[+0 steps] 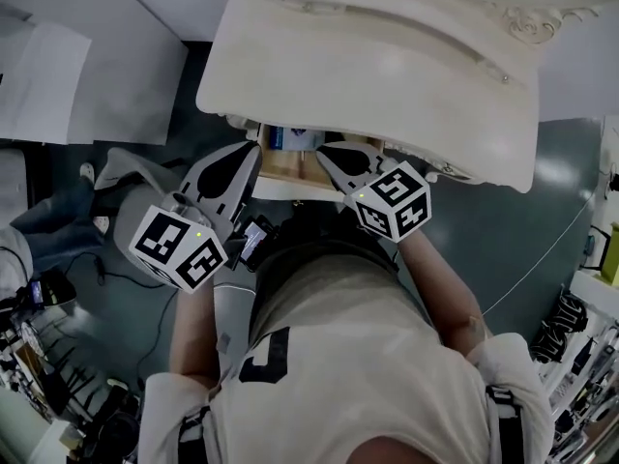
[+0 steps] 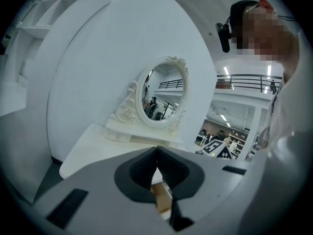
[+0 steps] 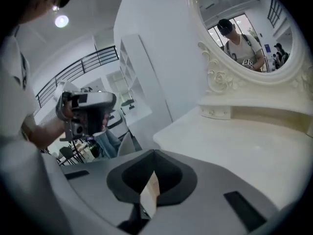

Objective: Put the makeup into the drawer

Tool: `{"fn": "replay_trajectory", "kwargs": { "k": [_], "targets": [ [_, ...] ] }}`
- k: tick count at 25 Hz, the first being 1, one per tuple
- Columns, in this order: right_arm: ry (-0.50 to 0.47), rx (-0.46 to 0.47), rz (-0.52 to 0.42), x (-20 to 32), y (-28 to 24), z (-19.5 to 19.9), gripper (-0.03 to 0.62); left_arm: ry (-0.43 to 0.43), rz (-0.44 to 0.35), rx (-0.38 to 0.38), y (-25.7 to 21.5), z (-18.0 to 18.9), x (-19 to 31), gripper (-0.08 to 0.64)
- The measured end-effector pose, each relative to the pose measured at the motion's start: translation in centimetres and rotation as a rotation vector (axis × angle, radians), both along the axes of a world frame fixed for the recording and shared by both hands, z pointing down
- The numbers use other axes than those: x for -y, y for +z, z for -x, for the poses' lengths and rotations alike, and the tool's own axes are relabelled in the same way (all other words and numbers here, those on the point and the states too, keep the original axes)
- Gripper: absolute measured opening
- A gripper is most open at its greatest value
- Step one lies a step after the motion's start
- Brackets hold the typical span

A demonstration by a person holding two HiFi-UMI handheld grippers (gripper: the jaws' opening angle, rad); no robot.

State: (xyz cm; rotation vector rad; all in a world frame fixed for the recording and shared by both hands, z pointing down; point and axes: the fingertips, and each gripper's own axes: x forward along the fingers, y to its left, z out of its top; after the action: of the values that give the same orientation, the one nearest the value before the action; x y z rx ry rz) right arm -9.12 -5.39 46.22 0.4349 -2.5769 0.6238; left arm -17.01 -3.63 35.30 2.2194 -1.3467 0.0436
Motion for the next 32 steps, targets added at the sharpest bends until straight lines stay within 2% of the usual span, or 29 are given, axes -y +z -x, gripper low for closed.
{"fn": "replay_trajectory", "kwargs": {
  "k": [4,11,22,32],
  "targets": [
    [-0.019,0.085,-0.002,-0.4,-3.1,0.1,0.028,0.042,-0.012,0.005,-0.5,-2.1,-0.3,0.057],
    [-0.015,0.125,-0.050,-0.9,-6.0,-1.9,0.028,0.099,-0.036,0.017,-1.4,-5.6,-0.7,0.058],
    [0.040,0.173,-0.077,-2.7,-9.3,-8.8,0.028,0.208,-0.076,0.033,-3.4,-13.8,-2.9,0.057],
    [0.057,0.251,-0.068,-4.1,-10.8,-14.5,0.028,0.107,-0.072,0.096,-3.5,-17.4,-5.4,0.057]
  ]
}}
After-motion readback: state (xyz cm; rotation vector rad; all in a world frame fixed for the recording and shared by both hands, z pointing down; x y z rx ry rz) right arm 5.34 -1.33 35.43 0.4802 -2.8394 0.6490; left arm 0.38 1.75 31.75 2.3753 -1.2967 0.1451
